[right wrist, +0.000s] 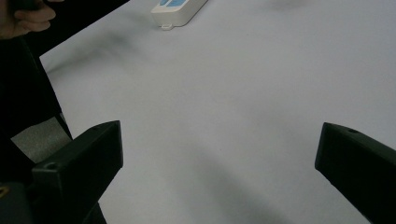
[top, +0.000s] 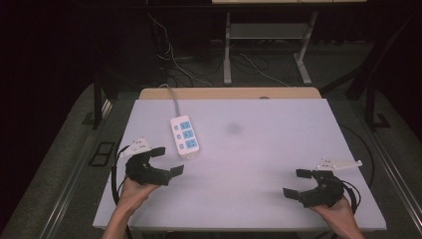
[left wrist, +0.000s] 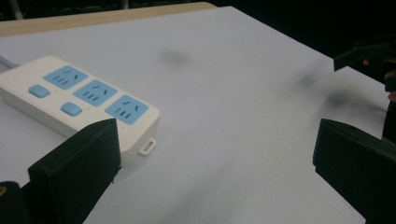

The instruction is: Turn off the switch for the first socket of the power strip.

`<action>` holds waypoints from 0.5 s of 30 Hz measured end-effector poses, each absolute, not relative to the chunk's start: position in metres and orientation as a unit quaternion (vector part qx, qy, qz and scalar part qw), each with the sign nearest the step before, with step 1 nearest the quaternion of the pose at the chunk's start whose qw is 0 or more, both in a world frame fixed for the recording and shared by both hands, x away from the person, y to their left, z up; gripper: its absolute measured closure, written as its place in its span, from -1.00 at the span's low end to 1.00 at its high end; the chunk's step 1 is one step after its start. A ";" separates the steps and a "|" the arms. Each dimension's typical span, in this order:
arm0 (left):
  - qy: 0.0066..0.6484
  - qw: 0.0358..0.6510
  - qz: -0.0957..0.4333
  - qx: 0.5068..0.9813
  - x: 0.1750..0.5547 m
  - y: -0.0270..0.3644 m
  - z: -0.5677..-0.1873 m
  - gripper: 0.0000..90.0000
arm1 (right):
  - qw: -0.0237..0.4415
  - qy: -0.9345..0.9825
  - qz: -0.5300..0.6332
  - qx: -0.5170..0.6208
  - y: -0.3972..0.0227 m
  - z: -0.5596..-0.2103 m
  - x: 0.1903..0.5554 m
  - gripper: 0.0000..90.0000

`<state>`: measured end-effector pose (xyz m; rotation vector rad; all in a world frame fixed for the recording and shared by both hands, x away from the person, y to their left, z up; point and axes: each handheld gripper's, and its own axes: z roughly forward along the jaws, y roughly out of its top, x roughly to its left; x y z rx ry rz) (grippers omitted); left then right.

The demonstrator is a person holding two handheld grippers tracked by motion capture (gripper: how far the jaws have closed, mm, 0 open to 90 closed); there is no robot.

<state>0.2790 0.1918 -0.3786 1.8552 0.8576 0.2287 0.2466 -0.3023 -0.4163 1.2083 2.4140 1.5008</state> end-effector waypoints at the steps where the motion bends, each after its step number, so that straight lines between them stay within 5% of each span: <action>1: 0.357 0.516 0.093 0.773 0.277 0.191 -0.380 -1.00 | 0.027 0.781 0.486 0.391 -0.303 -0.416 0.247 -0.99; 15: 0.355 0.516 0.070 0.776 0.262 0.185 -0.409 -1.00 | 0.028 0.778 0.485 0.398 -0.306 -0.418 0.248 -0.99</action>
